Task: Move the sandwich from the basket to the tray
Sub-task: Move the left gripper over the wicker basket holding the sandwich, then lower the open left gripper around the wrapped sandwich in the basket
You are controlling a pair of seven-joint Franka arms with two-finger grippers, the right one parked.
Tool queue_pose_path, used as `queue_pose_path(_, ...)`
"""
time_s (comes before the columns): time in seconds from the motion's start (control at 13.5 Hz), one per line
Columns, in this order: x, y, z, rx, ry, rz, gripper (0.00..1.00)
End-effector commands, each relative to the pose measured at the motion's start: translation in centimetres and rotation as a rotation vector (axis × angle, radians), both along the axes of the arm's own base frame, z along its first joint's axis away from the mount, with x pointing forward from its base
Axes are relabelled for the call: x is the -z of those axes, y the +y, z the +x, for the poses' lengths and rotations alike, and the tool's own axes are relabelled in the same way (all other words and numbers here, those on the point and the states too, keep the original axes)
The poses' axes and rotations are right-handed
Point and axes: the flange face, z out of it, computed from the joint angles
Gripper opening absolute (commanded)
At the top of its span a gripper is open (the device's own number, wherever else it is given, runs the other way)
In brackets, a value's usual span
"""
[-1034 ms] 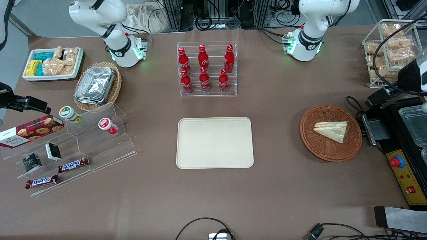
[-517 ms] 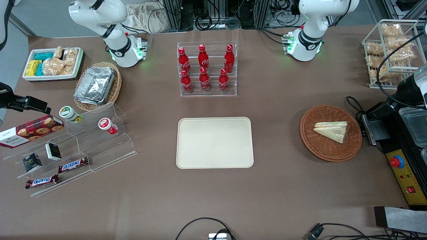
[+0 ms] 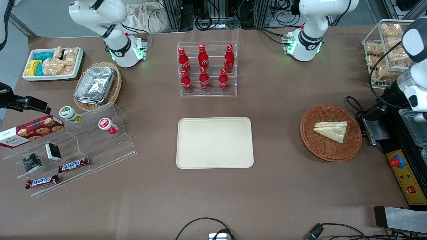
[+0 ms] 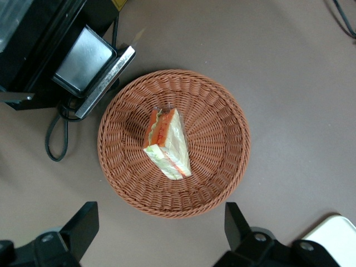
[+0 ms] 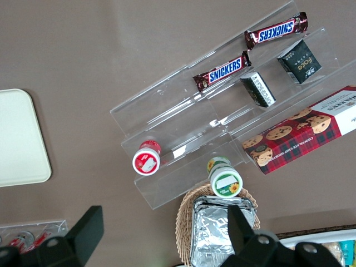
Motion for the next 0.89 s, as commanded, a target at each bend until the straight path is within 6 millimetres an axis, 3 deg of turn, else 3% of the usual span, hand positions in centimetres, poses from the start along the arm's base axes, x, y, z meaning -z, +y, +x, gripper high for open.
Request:
queue_pose_path(0.0,2.5,-0.2,-2.0,-0.040,-0.044,0.001,1.00)
queue_pose_path(0.59,11.5,0.6,-3.4,-0.108,-0.108,-0.028,1.00)
queue_pose_path(0.81,13.8,0.9,-3.2,-0.155,-0.106,-0.059,1.00)
